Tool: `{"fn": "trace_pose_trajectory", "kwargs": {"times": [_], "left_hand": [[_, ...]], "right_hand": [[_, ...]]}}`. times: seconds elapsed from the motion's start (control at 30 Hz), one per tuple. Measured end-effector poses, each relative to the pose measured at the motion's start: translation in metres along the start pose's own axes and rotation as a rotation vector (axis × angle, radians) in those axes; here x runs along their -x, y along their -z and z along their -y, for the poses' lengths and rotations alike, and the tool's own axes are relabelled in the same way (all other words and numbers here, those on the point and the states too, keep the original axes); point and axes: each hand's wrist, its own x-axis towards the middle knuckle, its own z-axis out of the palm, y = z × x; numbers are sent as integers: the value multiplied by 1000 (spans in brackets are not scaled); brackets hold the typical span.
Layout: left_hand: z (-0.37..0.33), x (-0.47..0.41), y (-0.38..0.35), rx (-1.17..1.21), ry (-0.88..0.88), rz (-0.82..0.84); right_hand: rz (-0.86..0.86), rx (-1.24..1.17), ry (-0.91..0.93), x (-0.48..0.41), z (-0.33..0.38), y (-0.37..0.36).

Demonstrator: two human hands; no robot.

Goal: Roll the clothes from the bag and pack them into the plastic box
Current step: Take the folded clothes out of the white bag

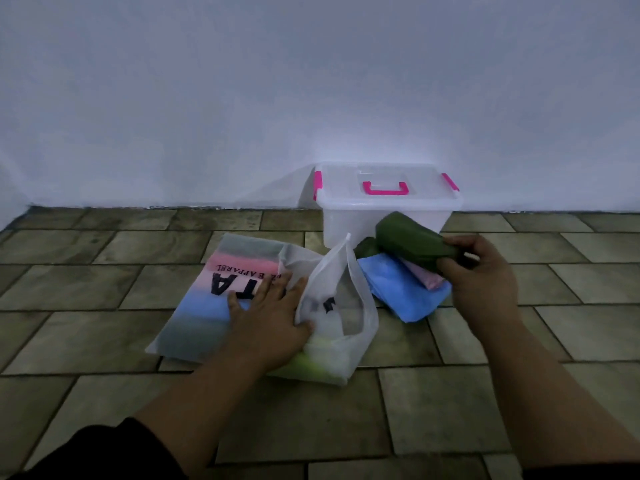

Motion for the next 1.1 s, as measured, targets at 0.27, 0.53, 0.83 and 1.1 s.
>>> {"fn": "trace_pose_trajectory", "kwargs": {"times": [0.27,0.53,0.83,1.1], "left_hand": [[-14,9,1,22,-115,-30],[6,14,18,-126,-286,158],[-17,23,5,-56,-138,1],[-38,4,17,125,65,144]], "right_hand": [[120,572,319,38,-11,-40],[451,-4,68,107,-40,-24],[577,241,191,111,-31,-27],[743,368,378,109,-24,-25]]}}
